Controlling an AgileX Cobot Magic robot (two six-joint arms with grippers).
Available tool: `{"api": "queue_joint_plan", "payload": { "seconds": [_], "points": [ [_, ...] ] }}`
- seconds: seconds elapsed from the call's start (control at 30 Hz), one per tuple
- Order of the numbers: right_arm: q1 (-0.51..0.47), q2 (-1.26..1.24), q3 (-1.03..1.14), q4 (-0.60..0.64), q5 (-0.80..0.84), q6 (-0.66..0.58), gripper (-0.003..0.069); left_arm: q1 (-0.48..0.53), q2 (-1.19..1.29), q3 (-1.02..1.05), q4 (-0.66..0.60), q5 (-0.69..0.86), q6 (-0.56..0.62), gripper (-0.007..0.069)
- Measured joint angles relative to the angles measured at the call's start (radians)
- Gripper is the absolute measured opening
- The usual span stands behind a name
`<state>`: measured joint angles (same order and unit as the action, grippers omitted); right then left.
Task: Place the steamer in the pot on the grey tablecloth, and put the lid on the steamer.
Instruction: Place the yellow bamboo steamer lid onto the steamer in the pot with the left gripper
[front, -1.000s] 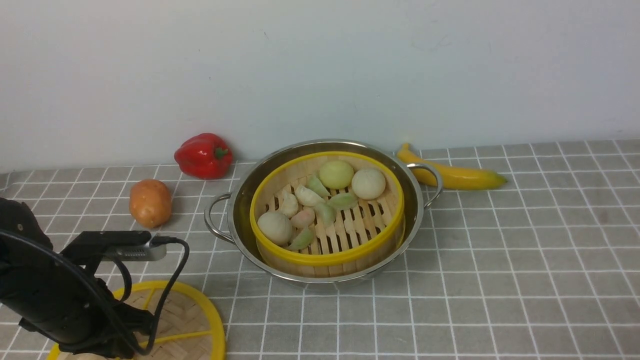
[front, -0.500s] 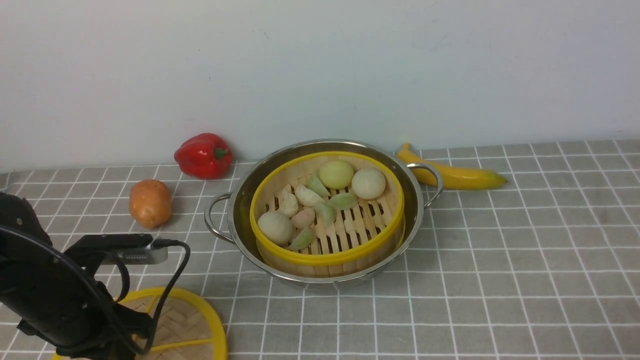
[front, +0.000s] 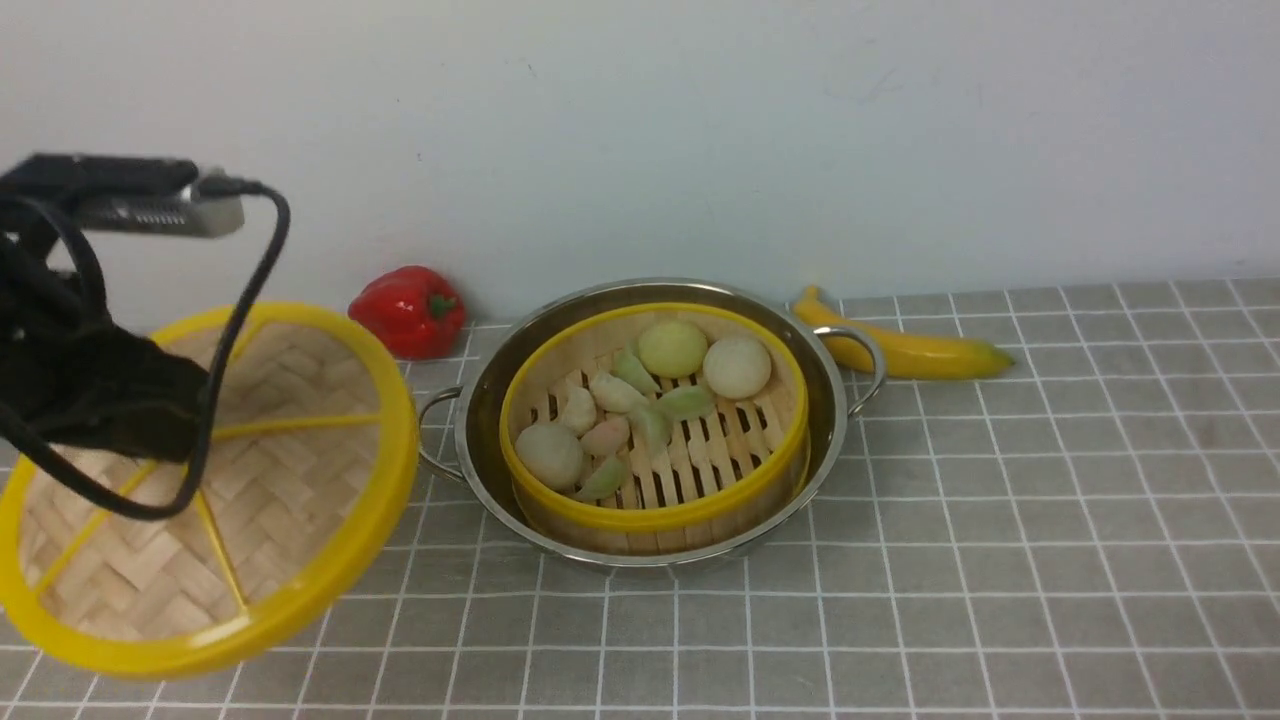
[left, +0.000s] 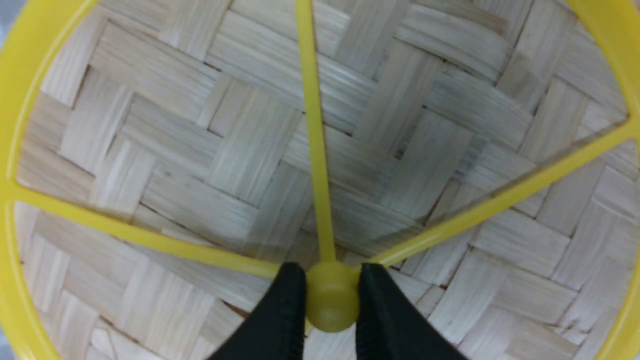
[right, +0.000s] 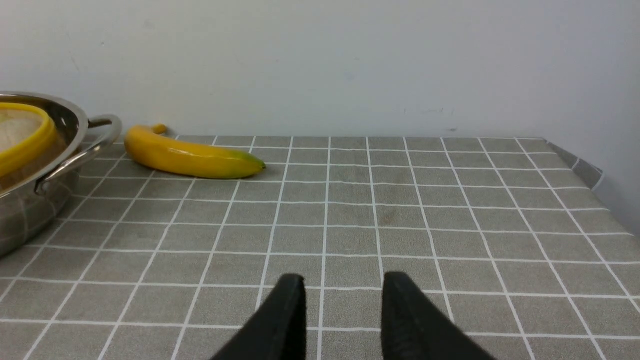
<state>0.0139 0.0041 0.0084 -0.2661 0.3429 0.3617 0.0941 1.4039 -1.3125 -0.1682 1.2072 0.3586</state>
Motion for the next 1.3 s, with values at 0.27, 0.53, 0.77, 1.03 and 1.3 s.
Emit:
{"api": "queue_joint_plan", "payload": {
  "seconds": [0.27,0.53,0.77,1.03,1.3],
  "points": [
    [0.000,0.000,0.000,0.000,0.000,0.000,0.0240,-0.161,0.119,-0.207,0.004,0.018,0.096,0.0120],
    [0.000,0.000,0.000,0.000,0.000,0.000,0.0240,-0.349,0.356,-0.444,0.011,0.019,0.229,0.0120],
    [0.000,0.000,0.000,0.000,0.000,0.000,0.0240,-0.453,0.509,-0.596,0.062,0.019,0.255,0.0120],
    [0.000,0.000,0.000,0.000,0.000,0.000,0.0240,-0.496,0.631,-0.652,0.071,0.018,0.258,0.0120],
    [0.000,0.000,0.000,0.000,0.000,0.000,0.0240,-0.496,0.692,-0.654,0.097,0.018,0.258,0.0120]
  ]
}}
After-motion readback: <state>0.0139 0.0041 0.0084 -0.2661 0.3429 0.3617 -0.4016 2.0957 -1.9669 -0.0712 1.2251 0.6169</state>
